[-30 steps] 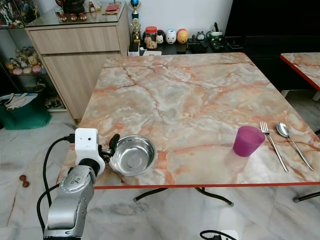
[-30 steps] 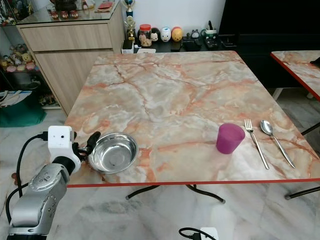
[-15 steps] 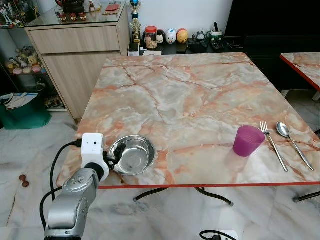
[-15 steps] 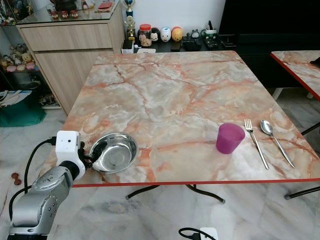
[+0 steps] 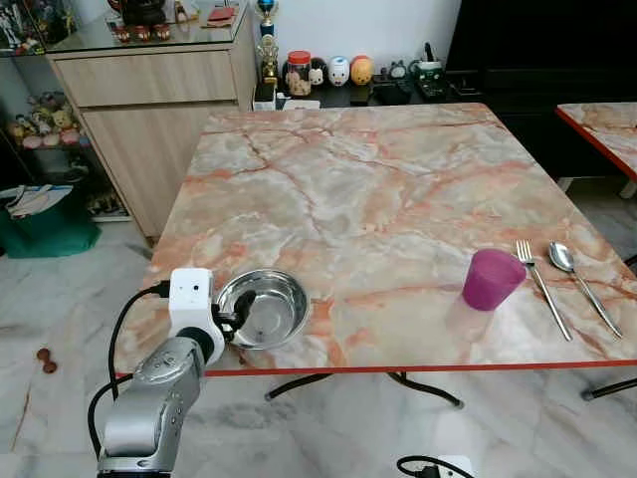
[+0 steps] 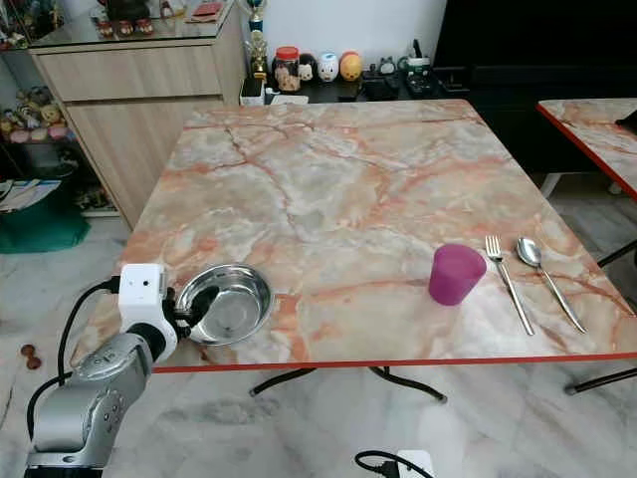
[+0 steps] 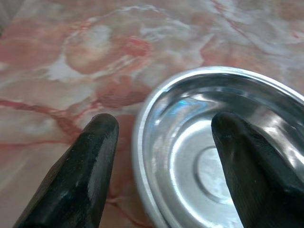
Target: Setting the table
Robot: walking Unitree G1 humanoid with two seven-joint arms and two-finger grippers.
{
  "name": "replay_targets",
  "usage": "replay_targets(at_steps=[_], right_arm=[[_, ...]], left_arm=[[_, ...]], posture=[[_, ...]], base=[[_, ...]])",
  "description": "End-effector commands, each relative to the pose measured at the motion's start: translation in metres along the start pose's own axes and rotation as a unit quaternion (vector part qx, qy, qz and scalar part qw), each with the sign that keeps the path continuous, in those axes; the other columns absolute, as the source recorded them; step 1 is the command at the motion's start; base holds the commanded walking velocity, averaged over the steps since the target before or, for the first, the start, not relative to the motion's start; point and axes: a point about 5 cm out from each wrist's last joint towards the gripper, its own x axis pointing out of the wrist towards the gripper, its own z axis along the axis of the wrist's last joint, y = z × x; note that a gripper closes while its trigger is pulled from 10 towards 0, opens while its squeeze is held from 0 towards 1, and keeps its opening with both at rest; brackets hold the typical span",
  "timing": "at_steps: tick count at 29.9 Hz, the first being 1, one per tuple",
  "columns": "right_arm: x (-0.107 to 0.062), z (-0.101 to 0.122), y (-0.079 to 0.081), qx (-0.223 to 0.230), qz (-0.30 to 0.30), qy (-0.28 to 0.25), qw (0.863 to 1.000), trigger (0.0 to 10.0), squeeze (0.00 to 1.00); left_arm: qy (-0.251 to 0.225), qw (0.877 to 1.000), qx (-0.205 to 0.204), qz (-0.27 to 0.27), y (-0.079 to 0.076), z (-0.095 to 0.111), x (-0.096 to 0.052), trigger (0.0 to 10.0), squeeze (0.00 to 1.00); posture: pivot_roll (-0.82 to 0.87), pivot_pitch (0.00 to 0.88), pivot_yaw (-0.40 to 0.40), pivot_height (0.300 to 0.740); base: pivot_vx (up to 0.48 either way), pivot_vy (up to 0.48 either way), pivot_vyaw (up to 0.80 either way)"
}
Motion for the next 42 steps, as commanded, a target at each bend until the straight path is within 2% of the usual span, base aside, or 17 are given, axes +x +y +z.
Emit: replay_targets(at_steps=[1, 10, 28, 29, 30, 31, 32, 42], right_arm=[[0.000, 0.000, 0.001, 0.002, 0.001, 0.003, 1.000, 10.0, 0.00], [0.000, 0.000, 0.001, 0.001, 0.002, 0.004, 1.000, 10.0, 0.00], [0.000, -0.001, 0.001, 0.000, 0.005, 0.005, 1.000, 10.0, 0.00], [0.000, -0.001, 0.002, 0.000, 0.006, 0.006, 1.000, 10.0, 0.00], [0.000, -0.001, 0.002, -0.001, 0.006, 0.006, 1.000, 10.0, 0.00], [0.000, -0.001, 0.002, -0.001, 0.006, 0.006, 1.000, 10.0, 0.00], [0.000, -0.001, 0.002, -0.001, 0.007, 0.006, 1.000, 10.0, 0.00], [0.000, -0.002, 0.002, -0.003, 0.008, 0.008, 1.000, 10.0, 0.00]], left_arm=[[0.002, 1.000, -0.005, 0.011, 0.003, 0.002, 0.001, 10.0, 0.00], [0.022, 1.000, -0.013, 0.015, 0.004, -0.005, 0.001, 10.0, 0.00], [0.061, 0.998, 0.007, -0.001, -0.001, -0.016, 0.001, 10.0, 0.00], [0.062, 0.998, 0.007, -0.002, -0.001, -0.017, 0.001, 5.4, 0.00], [0.062, 0.998, 0.010, 0.000, -0.001, -0.017, 0.001, 3.8, 0.00], [0.062, 0.998, 0.012, 0.001, 0.000, -0.017, 0.001, 3.8, 0.00], [0.062, 0.998, 0.013, 0.001, 0.000, -0.017, 0.001, 0.0, 0.00], [0.065, 0.998, 0.014, -0.003, -0.001, -0.018, 0.001, 0.0, 0.00]], posture=[[0.03, 0.000, 0.014, 0.740], [0.03, 0.000, 0.011, 0.740], [0.03, 0.000, 0.014, 0.740], [0.03, 0.000, 0.014, 0.740], [0.03, 0.000, 0.016, 0.740], [0.03, 0.000, 0.016, 0.740], [0.03, 0.000, 0.016, 0.740], [0.03, 0.000, 0.017, 0.740]], base=[[0.000, 0.000, 0.00], [0.000, 0.000, 0.00], [0.000, 0.000, 0.00], [0.000, 0.000, 0.00], [0.000, 0.000, 0.00], [0.000, 0.000, 0.00], [0.000, 0.000, 0.00], [0.000, 0.000, 0.00]])
